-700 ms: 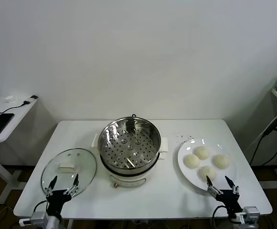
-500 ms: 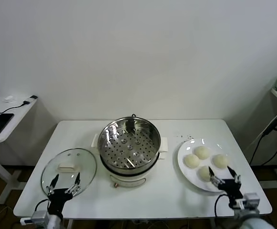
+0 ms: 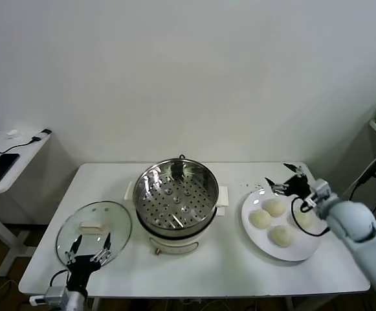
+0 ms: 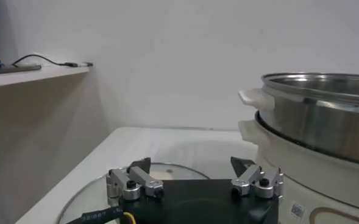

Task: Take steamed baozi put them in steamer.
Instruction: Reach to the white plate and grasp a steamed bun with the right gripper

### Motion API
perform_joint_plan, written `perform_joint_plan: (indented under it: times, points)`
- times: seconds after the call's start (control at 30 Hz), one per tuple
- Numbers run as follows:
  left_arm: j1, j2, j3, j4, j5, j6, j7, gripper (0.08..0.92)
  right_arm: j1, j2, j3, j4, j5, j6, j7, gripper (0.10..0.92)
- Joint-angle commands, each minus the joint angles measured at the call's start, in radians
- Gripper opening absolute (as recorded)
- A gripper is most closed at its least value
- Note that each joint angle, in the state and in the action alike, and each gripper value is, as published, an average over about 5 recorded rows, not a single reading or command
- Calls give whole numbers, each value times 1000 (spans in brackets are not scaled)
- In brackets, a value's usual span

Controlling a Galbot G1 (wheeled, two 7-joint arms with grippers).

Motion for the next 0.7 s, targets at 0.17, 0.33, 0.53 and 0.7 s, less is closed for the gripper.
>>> perform_joint_plan:
  times: [0.17, 0.33, 0.53, 0.7]
  points:
    - [-1, -4, 3, 19, 1, -17, 2, 823, 879, -133, -960, -322, -153, 270, -646, 823]
    - [-1, -8, 5, 26, 2, -20, 2, 823, 1157, 2, -1334, -395, -123, 244, -666, 823]
    - [-5, -10, 14, 41, 8, -27, 2, 823, 1136, 130, -1415, -413, -57, 100, -579, 823]
    - [-4, -16, 15, 42, 10, -27, 3, 823, 995, 210, -1341, -479, -77, 33, -527, 823]
